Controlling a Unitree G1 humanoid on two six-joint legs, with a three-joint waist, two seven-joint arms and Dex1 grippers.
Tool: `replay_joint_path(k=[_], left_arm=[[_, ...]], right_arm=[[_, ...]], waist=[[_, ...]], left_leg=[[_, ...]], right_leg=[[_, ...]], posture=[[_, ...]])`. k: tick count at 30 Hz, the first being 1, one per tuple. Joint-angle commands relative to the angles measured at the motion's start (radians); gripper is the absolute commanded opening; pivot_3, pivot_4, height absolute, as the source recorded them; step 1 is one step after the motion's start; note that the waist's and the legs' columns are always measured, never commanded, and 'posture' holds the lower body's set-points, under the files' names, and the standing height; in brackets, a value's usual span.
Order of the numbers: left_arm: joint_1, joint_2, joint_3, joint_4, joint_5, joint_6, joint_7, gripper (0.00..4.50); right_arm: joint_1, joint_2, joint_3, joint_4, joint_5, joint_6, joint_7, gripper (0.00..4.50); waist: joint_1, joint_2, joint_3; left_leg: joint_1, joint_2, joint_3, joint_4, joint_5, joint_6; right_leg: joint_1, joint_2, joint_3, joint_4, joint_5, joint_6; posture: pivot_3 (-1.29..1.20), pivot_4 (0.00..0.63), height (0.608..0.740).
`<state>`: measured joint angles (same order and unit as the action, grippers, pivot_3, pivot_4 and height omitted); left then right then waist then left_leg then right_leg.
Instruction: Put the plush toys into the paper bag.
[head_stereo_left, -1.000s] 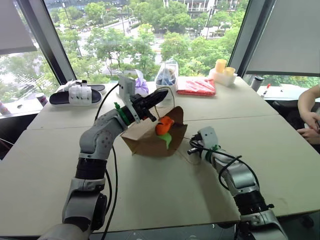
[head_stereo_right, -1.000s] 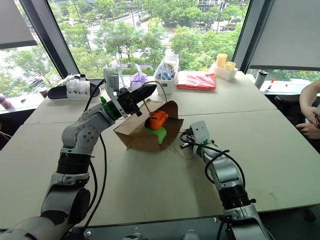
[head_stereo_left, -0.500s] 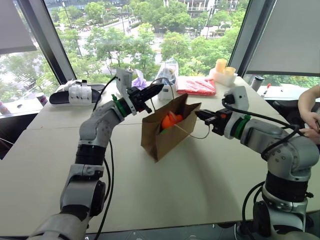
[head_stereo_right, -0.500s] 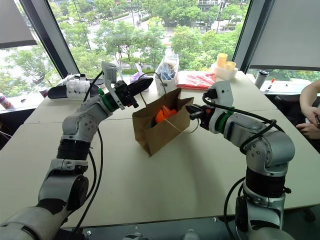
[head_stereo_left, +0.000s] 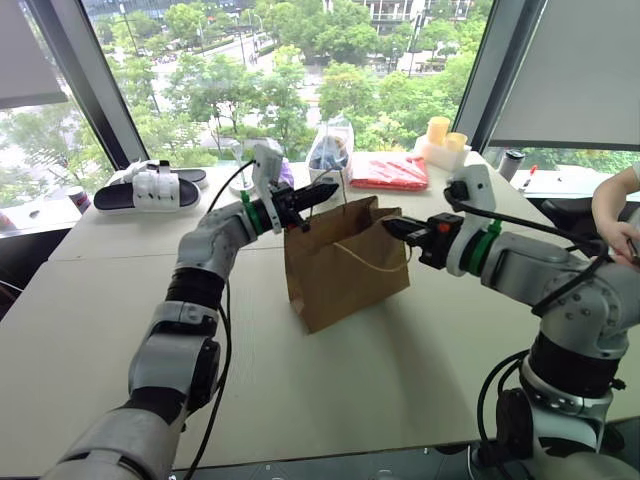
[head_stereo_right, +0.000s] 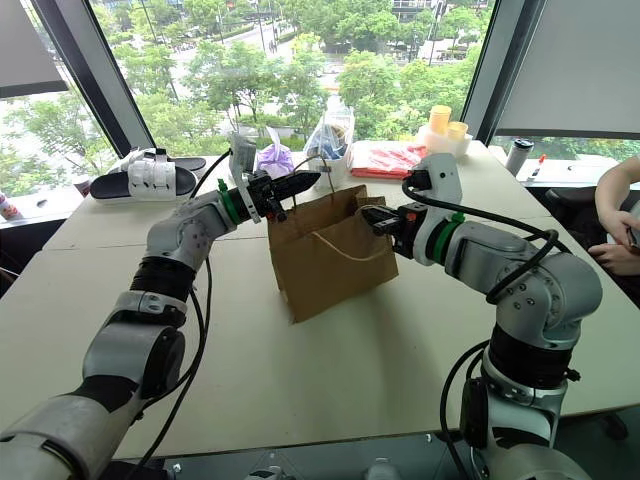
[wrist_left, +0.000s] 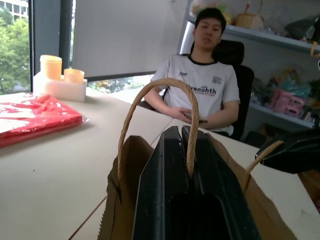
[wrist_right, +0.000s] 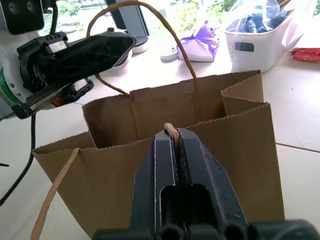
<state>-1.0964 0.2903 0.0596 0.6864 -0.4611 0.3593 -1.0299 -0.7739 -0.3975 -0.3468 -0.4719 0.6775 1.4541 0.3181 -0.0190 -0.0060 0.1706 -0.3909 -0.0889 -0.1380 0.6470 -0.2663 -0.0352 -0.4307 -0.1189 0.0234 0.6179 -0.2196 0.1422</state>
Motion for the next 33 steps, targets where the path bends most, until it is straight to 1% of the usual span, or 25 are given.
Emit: replay_joint_path(k=[1, 4, 7, 8, 11, 12, 15, 21, 24, 28, 31, 33], left_arm=[[0.011, 0.027, 0.003, -0.022, 0.019, -0.011, -0.033, 0.0], [0.006, 0.034, 0.02, -0.033, 0.006, 0.018, -0.039, 0.8], [-0.006, 0.046, 0.037, -0.046, -0.01, 0.051, -0.043, 2.26], [-0.008, 0.054, 0.044, -0.058, -0.018, 0.068, -0.046, 2.82], [-0.006, 0.077, 0.057, -0.101, -0.042, 0.122, -0.054, 4.26], [-0.004, 0.081, 0.059, -0.111, -0.046, 0.134, -0.054, 4.39], [0.023, 0.127, 0.061, -0.176, -0.065, 0.193, -0.088, 4.39], [0.085, 0.234, 0.079, -0.225, -0.077, 0.279, -0.113, 4.39], [0.133, 0.281, 0.096, -0.228, -0.078, 0.28, -0.12, 4.39], [0.213, 0.329, 0.057, -0.257, -0.054, 0.263, -0.177, 4.39], [0.251, 0.333, 0.03, -0.282, -0.042, 0.252, -0.214, 4.5], [0.274, 0.329, 0.009, -0.305, -0.044, 0.247, -0.246, 4.5]], right_arm=[[0.028, -0.022, 0.017, -0.049, 0.013, -0.035, 0.008, 0.03], [0.05, -0.04, 0.018, -0.058, 0.023, -0.046, 0.016, 0.87], [0.058, -0.073, 0.011, -0.074, 0.041, -0.047, 0.035, 2.29], [0.058, -0.088, 0.008, -0.081, 0.046, -0.044, 0.041, 2.86], [0.056, -0.125, -0.005, -0.09, 0.065, -0.044, 0.054, 4.38], [0.055, -0.131, -0.008, -0.091, 0.07, -0.045, 0.055, 4.46], [0.035, -0.159, -0.036, -0.096, 0.098, -0.046, 0.067, 4.46], [-0.03, -0.203, -0.103, -0.077, 0.153, -0.089, 0.083, 4.46], [-0.016, -0.242, -0.165, -0.094, 0.204, -0.108, 0.103, 4.46], [0.062, -0.274, -0.273, -0.12, 0.293, -0.098, 0.104, 4.46], [0.188, -0.301, -0.336, -0.144, 0.334, -0.111, 0.115, 3.63], [0.286, -0.311, -0.375, -0.154, 0.351, -0.133, 0.131, 2.62]], waist=[[0.001, 0.0, 0.0], [0.003, 0.0, 0.0], [0.005, 0.0, 0.0], [0.004, 0.0, 0.0], [0.001, 0.0, 0.0], [0.0, 0.0, 0.0], [-0.001, 0.0, 0.0], [0.0, 0.0, 0.0], [0.002, 0.0, 0.0], [0.008, 0.0, 0.0], [0.012, 0.0, 0.0], [0.011, -0.001, 0.0]], left_leg=[[0.0, 0.0, 0.0, 0.0, 0.0, 0.0], [0.0, 0.0, 0.0, 0.0, 0.0, 0.0], [0.0, 0.0, 0.0, 0.001, 0.0, 0.0], [0.0, 0.0, 0.0, 0.001, 0.0, 0.0], [0.0, 0.0, 0.0, 0.0, 0.0, 0.0], [0.0, 0.0, 0.0, 0.0, 0.0, 0.0], [0.0, 0.0, 0.0, 0.0, 0.0, 0.0], [0.0, 0.0, 0.0, 0.0, 0.0, 0.0], [0.0, 0.0, 0.0, 0.0, 0.0, 0.0], [0.0, 0.0, 0.0, 0.0, 0.0, 0.0], [0.0, 0.0, -0.001, 0.0, 0.0, 0.001], [-0.001, 0.0, 0.0, 0.001, 0.0, 0.001]], right_leg=[[0.0, 0.0, 0.0, 0.0, 0.0, 0.0], [0.0, 0.0, 0.0, 0.0, 0.0, 0.0], [0.0, 0.0, 0.0, 0.0, 0.0, 0.0], [0.0, 0.0, 0.0, 0.0, 0.0, 0.0], [0.0, 0.0, 0.0, 0.0, 0.0, 0.0], [0.0, 0.0, 0.0, 0.0, 0.0, 0.0], [0.0, 0.0, 0.0, 0.0, 0.0, 0.0], [-0.001, 0.0, 0.0, 0.001, 0.0, 0.0], [0.0, 0.0, 0.0, 0.001, 0.0, 0.0], [0.0, 0.0, 0.0, 0.0, 0.0, 0.0], [0.001, 0.0, 0.0, 0.0, 0.0, 0.0], [0.002, -0.001, 0.0, -0.001, 0.0, 0.0]], posture=[[0.0, 0.15, 0.74], [0.0, 0.15, 0.74], [0.0, 0.15, 0.74], [0.0, 0.15, 0.74], [0.0, 0.15, 0.74], [0.0, 0.15, 0.74], [0.0, 0.15, 0.74], [0.0, 0.15, 0.74], [0.0, 0.15, 0.74], [0.0, 0.15, 0.74], [0.0, 0.15, 0.74], [0.0, 0.15, 0.74]])
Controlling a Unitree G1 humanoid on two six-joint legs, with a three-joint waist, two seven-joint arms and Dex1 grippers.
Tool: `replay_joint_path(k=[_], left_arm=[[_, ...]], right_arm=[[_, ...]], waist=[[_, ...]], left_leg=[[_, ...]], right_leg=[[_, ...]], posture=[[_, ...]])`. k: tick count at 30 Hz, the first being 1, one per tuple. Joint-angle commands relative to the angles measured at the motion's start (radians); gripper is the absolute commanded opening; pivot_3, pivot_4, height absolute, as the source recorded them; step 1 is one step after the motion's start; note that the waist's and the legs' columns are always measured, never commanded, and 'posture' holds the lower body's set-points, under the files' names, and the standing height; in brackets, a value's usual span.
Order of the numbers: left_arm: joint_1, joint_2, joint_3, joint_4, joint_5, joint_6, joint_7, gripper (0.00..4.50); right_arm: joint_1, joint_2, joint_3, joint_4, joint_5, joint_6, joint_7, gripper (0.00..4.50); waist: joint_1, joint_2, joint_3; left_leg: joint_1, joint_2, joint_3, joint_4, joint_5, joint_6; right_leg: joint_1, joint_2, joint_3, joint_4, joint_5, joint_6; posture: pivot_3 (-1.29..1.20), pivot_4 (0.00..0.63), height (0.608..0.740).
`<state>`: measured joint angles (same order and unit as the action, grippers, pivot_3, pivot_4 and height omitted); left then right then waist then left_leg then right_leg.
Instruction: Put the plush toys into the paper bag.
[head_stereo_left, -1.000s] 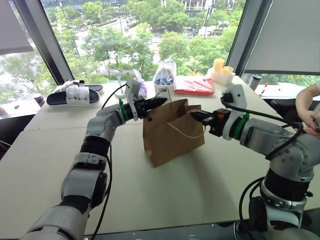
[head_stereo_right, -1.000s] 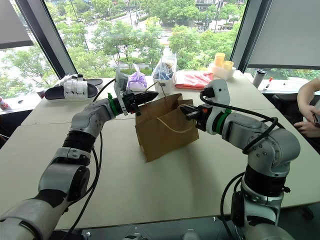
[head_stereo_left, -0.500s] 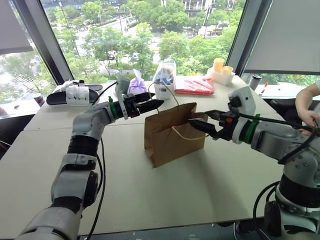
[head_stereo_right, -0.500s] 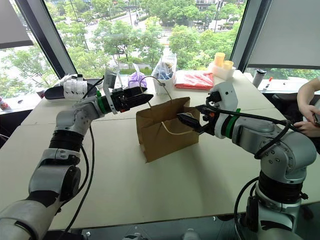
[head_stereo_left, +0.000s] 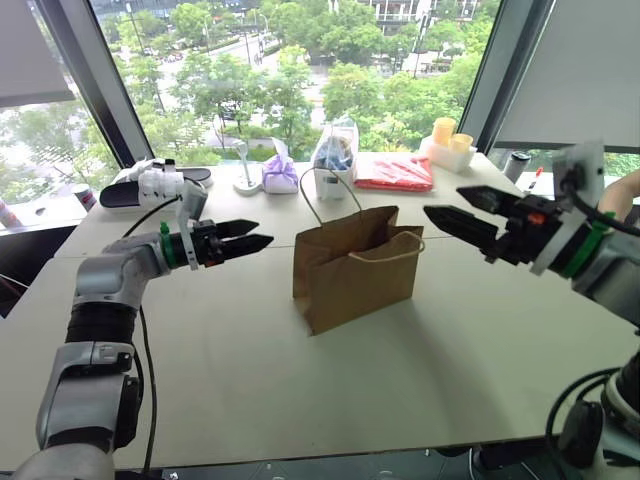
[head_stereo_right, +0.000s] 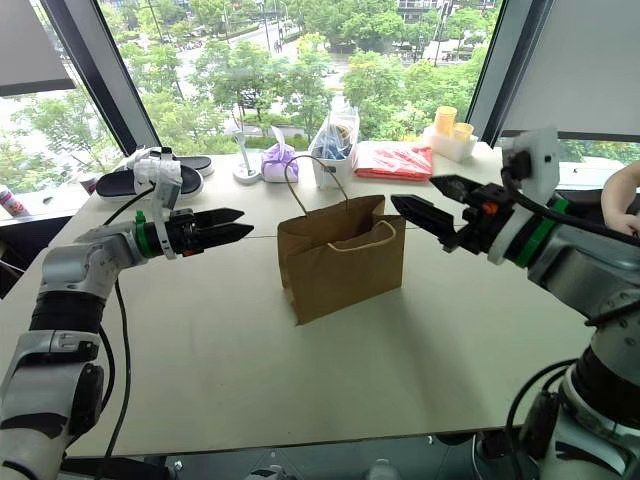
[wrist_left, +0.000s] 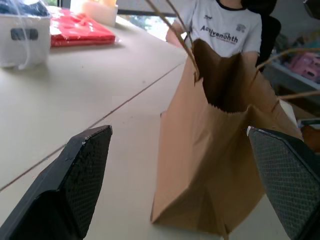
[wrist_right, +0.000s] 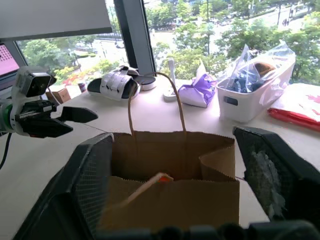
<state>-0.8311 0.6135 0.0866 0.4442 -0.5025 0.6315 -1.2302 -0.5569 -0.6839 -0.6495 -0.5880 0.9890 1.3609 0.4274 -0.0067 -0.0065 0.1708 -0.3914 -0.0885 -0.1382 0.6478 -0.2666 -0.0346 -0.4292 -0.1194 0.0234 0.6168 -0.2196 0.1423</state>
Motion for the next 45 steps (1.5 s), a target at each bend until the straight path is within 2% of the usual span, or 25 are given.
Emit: replay_joint_path(k=[1, 5, 9, 13, 21, 30, 37, 41, 45], left_arm=[[0.02, 0.004, -0.03, -0.077, -0.003, -0.032, -0.065, 4.5], [0.046, -0.003, -0.073, -0.082, 0.029, -0.09, -0.099, 4.5], [0.046, -0.005, -0.103, -0.066, 0.047, -0.131, -0.145, 4.5], [0.015, -0.032, -0.133, -0.057, 0.057, -0.143, -0.172, 4.5], [0.007, -0.069, -0.136, -0.07, 0.06, -0.15, -0.156, 4.5], [0.036, -0.107, -0.151, -0.104, 0.084, -0.177, -0.121, 4.5], [0.06, -0.048, -0.126, -0.118, 0.088, -0.18, -0.135, 4.5], [0.063, 0.017, -0.082, -0.128, 0.076, -0.172, -0.122, 4.5], [0.035, -0.044, -0.072, -0.066, 0.069, -0.203, -0.095, 4.5]], right_arm=[[0.119, -0.029, -0.082, -0.041, 0.039, -0.056, 0.028, 2.15], [0.286, -0.017, -0.044, -0.085, 0.041, -0.126, 0.053, 0.06], [0.354, 0.029, 0.093, -0.127, 0.02, -0.187, 0.027, 0.02], [0.293, 0.15, 0.404, -0.093, -0.128, -0.286, -0.058, 0.02], [0.191, 0.223, 0.625, 0.046, -0.287, -0.411, -0.063, 0.02], [0.127, 0.278, 0.713, 0.14, -0.377, -0.476, -0.053, 0.02], [0.136, 0.285, 0.716, 0.129, -0.39, -0.474, -0.041, 0.02], [0.133, 0.278, 0.709, 0.119, -0.389, -0.47, -0.033, 0.02], [0.125, 0.277, 0.705, 0.112, -0.388, -0.467, -0.029, 0.02]], waist=[[-0.002, 0.0, 0.0], [-0.008, 0.0, 0.0], [-0.011, 0.0, 0.0], [-0.012, 0.0, 0.0], [-0.007, 0.0, 0.0], [-0.008, 0.0, 0.0], [-0.012, 0.0, 0.0], [-0.011, 0.0, 0.0], [-0.003, 0.0, 0.0]], left_leg=[[0.0, 0.0, 0.0, 0.0, 0.0, 0.0], [0.001, 0.0, 0.001, 0.0, 0.0, 0.0], [0.002, 0.001, 0.002, 0.0, 0.0, 0.0], [0.002, 0.001, 0.002, 0.001, 0.0, 0.0], [0.001, 0.0, 0.0, 0.001, 0.0, 0.0], [0.001, 0.0, 0.0, 0.001, 0.0, 0.0], [0.001, 0.0, 0.0, 0.0, 0.0, 0.0], [0.001, 0.0, 0.0, 0.0, 0.0, 0.0], [0.001, 0.0, 0.0, 0.0, 0.0, 0.0]], right_leg=[[0.0, 0.0, 0.0, 0.0, 0.0, 0.0], [0.0, 0.0, 0.0, 0.001, 0.0, 0.0], [0.0, 0.0, 0.001, 0.002, 0.0, 0.0], [0.001, 0.0, 0.001, 0.002, 0.0, 0.0], [0.0, 0.0, 0.0, 0.0, 0.0, 0.0], [0.0, 0.0, 0.0, 0.001, 0.0, 0.0], [-0.001, 0.001, 0.0, 0.001, 0.0, 0.0], [-0.001, 0.001, 0.0, 0.001, 0.0, 0.0], [0.0, 0.001, 0.0, 0.001, 0.0, 0.0]], posture=[[0.0, 0.15, 0.74], [0.0, 0.15, 0.74], [0.0, 0.15, 0.74], [0.0, 0.15, 0.74], [0.0, 0.15, 0.74], [0.0, 0.15, 0.74], [0.0, 0.15, 0.74], [0.0, 0.15, 0.74], [0.0, 0.15, 0.74]])
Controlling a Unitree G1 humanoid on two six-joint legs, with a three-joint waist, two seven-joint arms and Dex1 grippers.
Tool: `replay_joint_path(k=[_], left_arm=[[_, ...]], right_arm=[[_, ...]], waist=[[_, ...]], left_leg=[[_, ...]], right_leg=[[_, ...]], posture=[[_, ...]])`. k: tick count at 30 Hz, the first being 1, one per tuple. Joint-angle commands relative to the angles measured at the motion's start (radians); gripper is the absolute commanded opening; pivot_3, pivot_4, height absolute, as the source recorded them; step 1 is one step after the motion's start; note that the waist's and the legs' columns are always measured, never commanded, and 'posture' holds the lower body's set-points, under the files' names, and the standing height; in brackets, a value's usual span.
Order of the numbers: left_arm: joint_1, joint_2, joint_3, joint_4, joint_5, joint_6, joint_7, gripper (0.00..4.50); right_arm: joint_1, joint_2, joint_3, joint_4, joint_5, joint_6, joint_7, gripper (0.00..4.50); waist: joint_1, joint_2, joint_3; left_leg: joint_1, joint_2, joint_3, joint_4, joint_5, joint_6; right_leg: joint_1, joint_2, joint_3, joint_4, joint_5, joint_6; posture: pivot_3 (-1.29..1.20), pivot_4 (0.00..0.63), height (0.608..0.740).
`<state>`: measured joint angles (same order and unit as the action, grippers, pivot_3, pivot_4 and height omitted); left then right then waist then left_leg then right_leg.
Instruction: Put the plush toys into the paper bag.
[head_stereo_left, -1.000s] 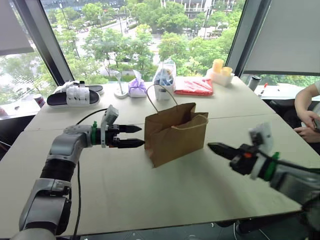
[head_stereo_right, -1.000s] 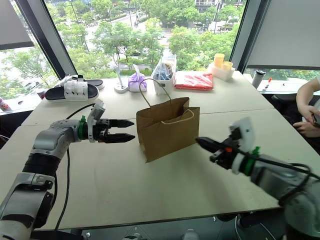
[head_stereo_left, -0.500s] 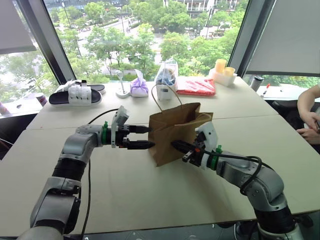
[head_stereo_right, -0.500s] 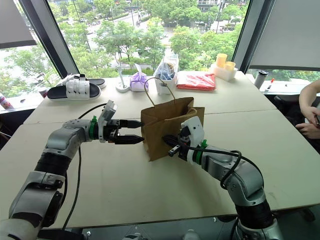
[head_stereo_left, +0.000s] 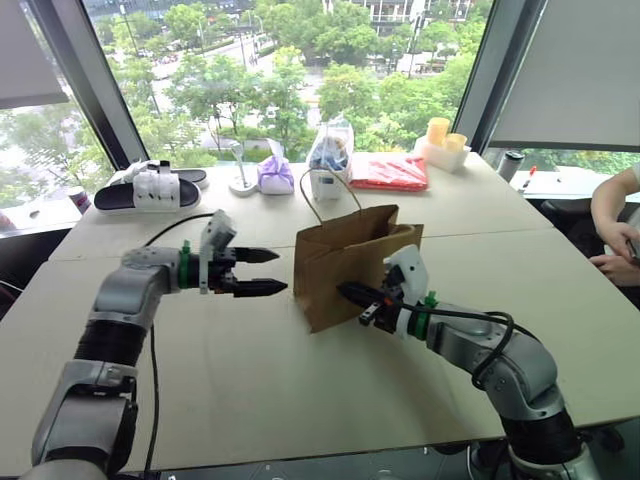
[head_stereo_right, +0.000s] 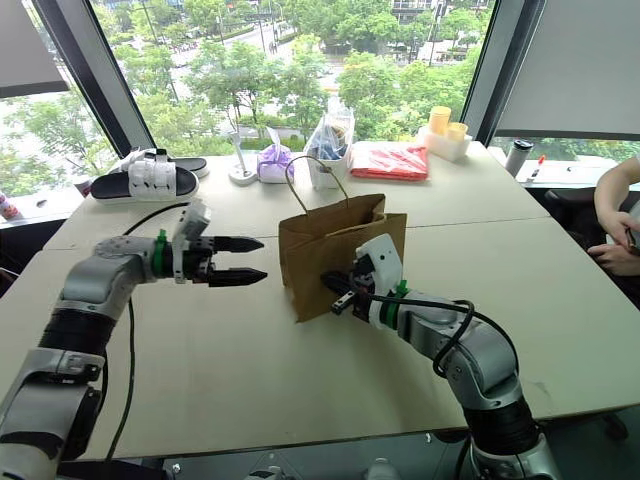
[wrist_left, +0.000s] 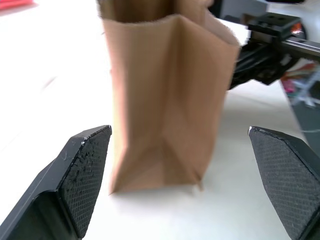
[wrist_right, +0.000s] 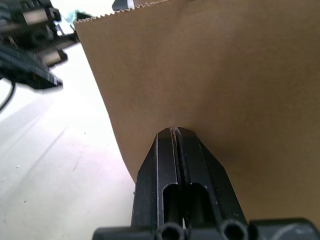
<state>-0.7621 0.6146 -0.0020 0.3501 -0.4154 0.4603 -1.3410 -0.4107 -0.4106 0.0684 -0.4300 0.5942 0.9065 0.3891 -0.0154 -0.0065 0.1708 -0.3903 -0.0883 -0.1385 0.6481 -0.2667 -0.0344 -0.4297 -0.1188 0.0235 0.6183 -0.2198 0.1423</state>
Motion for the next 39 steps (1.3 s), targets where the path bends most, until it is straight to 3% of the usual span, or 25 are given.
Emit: replay_joint_path(k=[1, 7, 13, 22, 39], left_arm=[[-0.043, -0.064, 0.014, 0.049, -0.019, -0.041, 0.012, 4.5], [-0.115, -0.149, 0.032, 0.209, -0.037, -0.067, -0.058, 4.5], [-0.192, -0.166, 0.01, 0.409, 0.023, -0.168, -0.138, 4.5], [-0.174, -0.152, 0.0, 0.366, 0.031, -0.142, -0.208, 4.5], [-0.114, -0.265, 0.004, 0.333, 0.072, -0.18, 0.017, 4.5]], right_arm=[[-0.025, 0.004, -0.014, -0.043, 0.007, -0.012, 0.01, 0.02], [-0.033, 0.005, -0.014, -0.039, 0.004, -0.007, 0.013, 0.02], [-0.034, -0.001, -0.016, -0.038, 0.003, 0.0, 0.016, 0.02], [-0.058, 0.008, -0.023, -0.002, -0.007, -0.011, 0.01, 0.02], [-0.035, 0.029, -0.026, -0.024, -0.022, -0.002, -0.004, 0.02]], waist=[[0.007, 0.0, 0.0], [0.0, 0.0, 0.0], [-0.005, 0.0, 0.0], [-0.003, 0.0, 0.0], [-0.002, 0.0, 0.0]], left_leg=[[0.0, 0.0, 0.0, 0.001, 0.0, 0.0], [0.0, -0.001, 0.0, 0.001, 0.0, 0.0], [0.0, 0.0, 0.0, 0.0, 0.0, 0.0], [0.0, 0.0, 0.0, 0.001, 0.0, 0.0], [0.0, 0.0, 0.0, 0.001, 0.0, 0.0]], right_leg=[[0.001, 0.0, 0.0, 0.0, 0.0, 0.0], [0.001, 0.0, 0.0, 0.0, 0.0, 0.0], [0.0, 0.0, -0.001, 0.0, 0.0, 0.0], [0.0, 0.0, 0.0, 0.001, 0.0, 0.0], [0.0, 0.0, 0.0, 0.001, 0.0, 0.0]], posture=[[0.0, 0.15, 0.74], [0.0, 0.15, 0.74], [0.0, 0.15, 0.74], [0.0, 0.15, 0.74], [0.0, 0.15, 0.74]])
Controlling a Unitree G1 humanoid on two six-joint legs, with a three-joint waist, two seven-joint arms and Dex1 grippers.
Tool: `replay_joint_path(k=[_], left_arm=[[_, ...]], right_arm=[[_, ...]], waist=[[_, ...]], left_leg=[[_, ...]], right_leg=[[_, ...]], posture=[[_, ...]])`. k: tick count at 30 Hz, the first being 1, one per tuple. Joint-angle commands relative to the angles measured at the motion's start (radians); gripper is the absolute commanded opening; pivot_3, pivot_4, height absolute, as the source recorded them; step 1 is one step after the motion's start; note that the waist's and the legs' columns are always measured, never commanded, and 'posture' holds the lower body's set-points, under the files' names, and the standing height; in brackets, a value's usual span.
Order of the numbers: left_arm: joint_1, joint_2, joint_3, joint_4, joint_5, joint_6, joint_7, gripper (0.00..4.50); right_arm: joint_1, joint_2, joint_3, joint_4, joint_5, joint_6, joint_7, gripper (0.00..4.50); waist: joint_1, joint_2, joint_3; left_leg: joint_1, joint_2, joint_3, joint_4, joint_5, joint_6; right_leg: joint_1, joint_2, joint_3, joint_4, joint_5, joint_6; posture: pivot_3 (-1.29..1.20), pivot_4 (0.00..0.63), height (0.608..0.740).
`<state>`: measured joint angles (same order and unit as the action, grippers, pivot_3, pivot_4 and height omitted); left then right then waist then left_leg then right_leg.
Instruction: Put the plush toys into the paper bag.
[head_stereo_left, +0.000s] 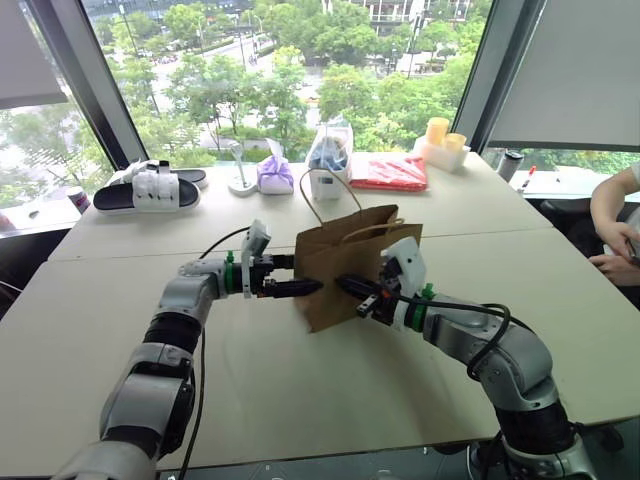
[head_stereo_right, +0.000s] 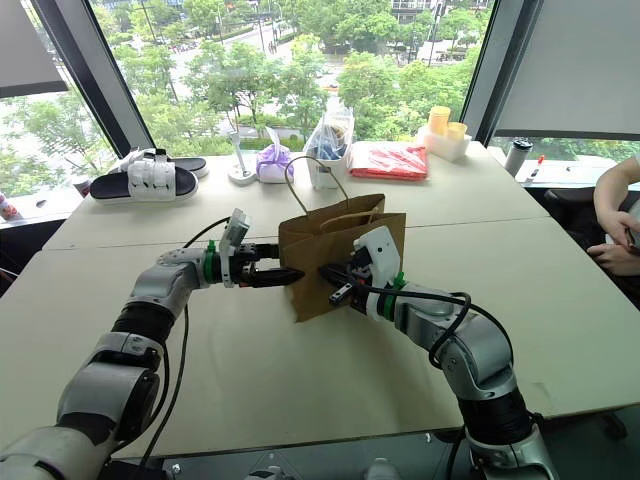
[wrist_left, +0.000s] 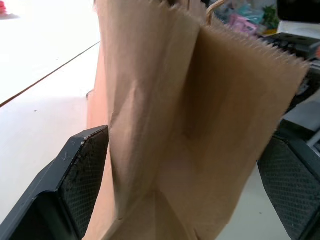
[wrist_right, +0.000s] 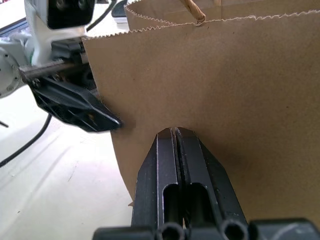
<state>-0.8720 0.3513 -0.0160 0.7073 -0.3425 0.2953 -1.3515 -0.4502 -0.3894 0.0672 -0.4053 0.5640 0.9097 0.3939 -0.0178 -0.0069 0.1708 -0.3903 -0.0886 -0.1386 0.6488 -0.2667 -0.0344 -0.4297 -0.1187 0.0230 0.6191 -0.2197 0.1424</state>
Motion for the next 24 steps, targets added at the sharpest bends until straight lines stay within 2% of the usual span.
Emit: replay_joint_path(k=[1, 4, 7, 13, 14, 15, 19, 24], left_arm=[[-0.001, -0.006, 0.017, -0.03, -0.001, -0.014, 0.034, 4.5], [0.002, -0.027, 0.022, -0.041, -0.011, -0.002, 0.062, 4.5], [-0.002, -0.051, 0.025, -0.03, -0.01, -0.012, 0.093, 3.64], [0.008, -0.089, 0.046, -0.047, -0.028, -0.004, 0.145, 0.8], [0.012, -0.094, 0.046, -0.056, -0.029, -0.002, 0.15, 0.54], [0.017, -0.099, 0.046, -0.064, -0.026, -0.006, 0.16, 0.05], [0.035, -0.108, 0.046, -0.1, -0.029, -0.01, 0.161, 0.02], [-0.045, -0.052, 0.04, -0.005, -0.036, -0.022, -0.001, 0.02]], right_arm=[[0.011, 0.006, -0.032, -0.058, 0.011, -0.001, -0.013, 0.02], [0.034, 0.002, -0.059, -0.095, 0.03, 0.017, -0.027, 0.02], [0.062, -0.008, -0.081, -0.147, 0.044, 0.048, -0.042, 0.0], [0.169, -0.046, -0.216, -0.307, 0.126, 0.142, -0.096, 0.0], [0.178, -0.048, -0.233, -0.319, 0.136, 0.151, -0.102, 0.0], [0.188, -0.05, -0.249, -0.331, 0.147, 0.159, -0.108, 0.0], [0.238, -0.08, -0.318, -0.383, 0.189, 0.192, -0.122, 0.0], [0.266, -0.159, -0.454, -0.4, 0.264, 0.216, -0.112, 0.0]], waist=[[0.001, 0.0, 0.0], [0.004, 0.0, 0.0], [0.005, 0.0, 0.0], [0.005, 0.0, 0.0], [0.003, 0.0, 0.0], [0.004, 0.0, 0.0], [0.005, 0.0, 0.0], [0.006, 0.0, 0.0]], left_leg=[[0.0, 0.0, 0.0, 0.0, 0.0, 0.0], [0.0, 0.0, 0.0, 0.0, 0.0, 0.0], [0.0, 0.0, 0.0, 0.0, 0.0, 0.0], [0.0, 0.0, 0.0, 0.0, 0.0, 0.0], [0.0, 0.0, 0.0, 0.0, 0.0, 0.0], [0.0, 0.0, 0.0, 0.0, 0.0, 0.0], [0.0, 0.0, 0.0, 0.0, 0.0, 0.0], [0.0, 0.0, 0.001, 0.0, 0.0, 0.0]], right_leg=[[0.0, 0.0, 0.0, 0.0, 0.0, 0.0], [0.0, 0.0, 0.0, 0.0, 0.0, 0.0], [0.0, 0.0, 0.0, 0.0, 0.0, 0.0], [0.0, 0.0, 0.0, 0.0, 0.0, 0.0], [0.0, 0.0, 0.0, 0.0, 0.0, 0.0], [0.0, 0.0, 0.0, 0.0, 0.0, 0.0], [0.001, 0.0, 0.0, 0.0, 0.0, 0.0], [0.001, 0.0, 0.0, 0.0, 0.0, 0.0]], posture=[[0.0, 0.15, 0.74], [0.0, 0.15, 0.74], [0.0, 0.15, 0.74], [0.0, 0.15, 0.74], [0.0, 0.15, 0.74], [0.0, 0.15, 0.74], [0.0, 0.15, 0.74], [0.0, 0.15, 0.74]])
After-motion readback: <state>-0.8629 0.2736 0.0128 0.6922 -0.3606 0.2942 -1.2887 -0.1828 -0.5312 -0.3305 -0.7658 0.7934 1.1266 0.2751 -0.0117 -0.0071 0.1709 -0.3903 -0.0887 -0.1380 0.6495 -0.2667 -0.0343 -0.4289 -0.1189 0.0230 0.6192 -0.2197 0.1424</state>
